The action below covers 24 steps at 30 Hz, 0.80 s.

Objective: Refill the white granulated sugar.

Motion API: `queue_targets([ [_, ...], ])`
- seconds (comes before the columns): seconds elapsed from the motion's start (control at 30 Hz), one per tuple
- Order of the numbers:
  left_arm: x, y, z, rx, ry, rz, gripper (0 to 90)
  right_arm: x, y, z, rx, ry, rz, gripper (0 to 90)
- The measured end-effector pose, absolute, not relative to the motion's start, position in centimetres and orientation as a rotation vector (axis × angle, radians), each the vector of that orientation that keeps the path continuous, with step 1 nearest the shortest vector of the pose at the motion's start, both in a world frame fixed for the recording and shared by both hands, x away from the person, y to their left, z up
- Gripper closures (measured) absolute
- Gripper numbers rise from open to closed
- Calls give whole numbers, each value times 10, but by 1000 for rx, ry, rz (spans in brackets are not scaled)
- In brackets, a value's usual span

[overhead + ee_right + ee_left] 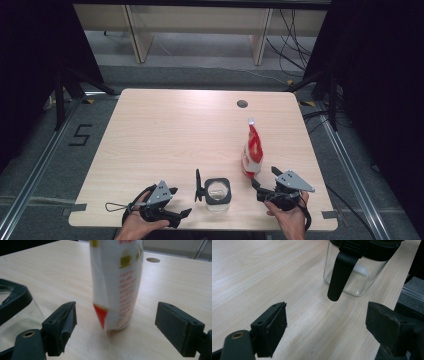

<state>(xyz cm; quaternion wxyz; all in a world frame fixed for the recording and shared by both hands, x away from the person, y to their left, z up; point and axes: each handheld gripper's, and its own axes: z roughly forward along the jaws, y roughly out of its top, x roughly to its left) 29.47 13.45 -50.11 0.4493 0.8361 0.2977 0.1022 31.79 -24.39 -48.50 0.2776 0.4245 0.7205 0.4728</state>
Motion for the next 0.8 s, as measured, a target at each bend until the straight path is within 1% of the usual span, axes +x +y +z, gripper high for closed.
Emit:
queue_targets([
  [0.07,295,135,-501,2066,738,255,168,319,-242,-484,1167,1938,1261,186],
  [0.1,294,135,-501,2066,742,252,168,325,-238,-484,1165,1918,1283,186],
  [0.23,295,134,-502,2060,740,265,168,334,-234,-485,1168,1903,1276,186],
  [0.33,294,133,-503,2061,763,236,168,343,-224,-487,1228,1853,1307,181],
  [0.37,294,133,-503,2065,757,237,168,348,-225,-488,1188,1844,1311,181],
  [0.43,294,133,-503,2086,753,257,168,349,-220,-489,1227,1831,1319,181],
  [0.57,294,133,-502,2076,755,254,169,357,-215,-491,1191,1808,1313,187],
  [0.63,294,133,-503,2071,755,251,170,357,-210,-492,1238,1793,1333,193],
  [0.77,294,133,-503,2075,748,242,170,362,-211,-495,1210,1793,1290,206],
  [0.8,294,133,-503,2084,745,255,171,365,-212,-496,1204,1802,1269,250],
])
